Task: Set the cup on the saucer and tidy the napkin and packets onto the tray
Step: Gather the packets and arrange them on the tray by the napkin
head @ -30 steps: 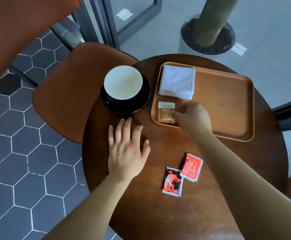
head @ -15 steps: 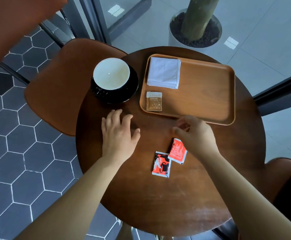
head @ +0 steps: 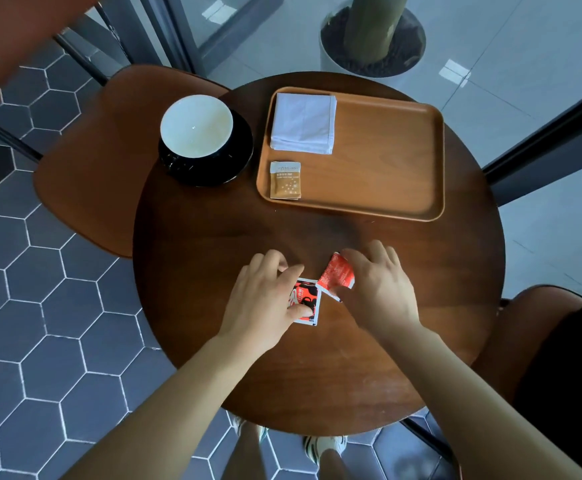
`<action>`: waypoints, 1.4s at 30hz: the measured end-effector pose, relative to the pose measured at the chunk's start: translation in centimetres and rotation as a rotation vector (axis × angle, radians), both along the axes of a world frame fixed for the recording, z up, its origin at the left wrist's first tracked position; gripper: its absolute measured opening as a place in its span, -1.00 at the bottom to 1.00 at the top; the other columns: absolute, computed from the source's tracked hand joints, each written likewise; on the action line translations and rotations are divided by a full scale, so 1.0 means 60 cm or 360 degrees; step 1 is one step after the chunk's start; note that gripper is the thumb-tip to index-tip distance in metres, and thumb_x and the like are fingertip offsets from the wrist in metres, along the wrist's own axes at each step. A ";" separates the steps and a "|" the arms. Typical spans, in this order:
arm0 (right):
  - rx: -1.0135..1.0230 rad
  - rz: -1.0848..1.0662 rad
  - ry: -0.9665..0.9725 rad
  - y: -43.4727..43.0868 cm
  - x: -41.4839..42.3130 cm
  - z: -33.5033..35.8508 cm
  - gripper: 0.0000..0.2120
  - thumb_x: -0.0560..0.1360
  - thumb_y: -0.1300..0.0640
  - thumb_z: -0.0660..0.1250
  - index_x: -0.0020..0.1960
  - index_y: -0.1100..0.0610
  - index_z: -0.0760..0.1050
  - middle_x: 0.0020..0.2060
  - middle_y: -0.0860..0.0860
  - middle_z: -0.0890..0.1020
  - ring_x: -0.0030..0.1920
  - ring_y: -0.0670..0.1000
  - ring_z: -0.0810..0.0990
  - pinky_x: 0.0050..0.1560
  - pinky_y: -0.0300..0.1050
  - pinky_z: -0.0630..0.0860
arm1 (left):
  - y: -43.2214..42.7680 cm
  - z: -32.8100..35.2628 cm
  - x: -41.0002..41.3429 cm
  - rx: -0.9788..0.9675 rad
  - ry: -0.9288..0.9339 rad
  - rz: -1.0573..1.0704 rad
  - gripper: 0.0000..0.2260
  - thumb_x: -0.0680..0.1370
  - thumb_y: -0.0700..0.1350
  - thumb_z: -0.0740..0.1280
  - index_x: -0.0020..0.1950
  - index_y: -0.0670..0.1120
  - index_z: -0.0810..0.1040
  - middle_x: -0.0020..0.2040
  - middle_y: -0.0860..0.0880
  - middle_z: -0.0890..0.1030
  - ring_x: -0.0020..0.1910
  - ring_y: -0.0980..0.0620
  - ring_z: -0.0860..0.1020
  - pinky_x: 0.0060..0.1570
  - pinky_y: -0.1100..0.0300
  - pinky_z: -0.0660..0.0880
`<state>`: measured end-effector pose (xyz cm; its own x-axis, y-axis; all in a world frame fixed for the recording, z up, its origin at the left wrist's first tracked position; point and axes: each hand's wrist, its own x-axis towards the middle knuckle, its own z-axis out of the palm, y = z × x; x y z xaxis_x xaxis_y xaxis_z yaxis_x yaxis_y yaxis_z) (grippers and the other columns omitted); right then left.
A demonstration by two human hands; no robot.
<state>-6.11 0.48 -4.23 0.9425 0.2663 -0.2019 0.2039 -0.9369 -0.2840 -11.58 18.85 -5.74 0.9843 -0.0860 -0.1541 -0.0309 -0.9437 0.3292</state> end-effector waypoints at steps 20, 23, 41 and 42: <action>0.0592 -0.0343 -0.0020 -0.076 -0.064 0.003 -0.59 0.41 0.16 0.51 0.24 0.08 0.58 0.13 -0.08 0.58 0.11 0.05 0.53 0.01 -0.02 0.58 | 0.001 -0.018 -0.022 -0.0162 -0.0154 0.0180 -0.51 0.36 0.11 0.55 0.23 -0.03 0.60 0.12 -0.04 0.51 0.07 -0.02 0.45 -0.08 0.07 0.54; 0.0329 -0.0078 0.0022 -0.066 -0.052 0.000 -0.45 0.45 0.11 0.50 0.41 0.05 0.46 0.26 -0.07 0.51 0.17 0.06 0.46 -0.02 -0.06 0.55 | -0.001 -0.017 -0.022 -0.0157 -0.0147 0.0191 -0.51 0.37 0.12 0.55 0.23 -0.03 0.60 0.13 -0.04 0.51 0.08 -0.02 0.45 -0.08 0.09 0.54; 0.1034 -0.0377 0.0485 0.008 -0.009 0.006 -0.74 0.41 0.29 0.44 -0.18 -0.08 0.60 -0.27 -0.15 0.67 -0.25 -0.22 0.61 -0.27 -0.36 0.48 | 0.001 0.001 -0.063 -0.0689 -0.0128 0.0704 -0.68 0.51 -0.24 0.43 0.26 -0.10 0.60 0.03 -0.01 0.60 -0.10 0.11 0.58 -0.15 0.27 0.58; 0.1013 -0.0340 0.0482 0.019 -0.008 0.003 -0.76 0.42 0.29 0.44 -0.15 -0.06 0.61 -0.26 -0.17 0.66 -0.25 -0.25 0.59 -0.26 -0.41 0.46 | -0.002 0.003 -0.063 -0.0723 -0.0111 0.0732 -0.68 0.52 -0.25 0.42 0.27 -0.10 0.60 0.03 0.00 0.61 -0.11 0.14 0.59 -0.15 0.37 0.54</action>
<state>-6.57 1.61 -4.03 0.9143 0.2357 -0.3293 -0.1382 -0.5826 -0.8009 -15.35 18.72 -5.55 0.9425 0.3054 -0.1360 0.3077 -0.6330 0.7104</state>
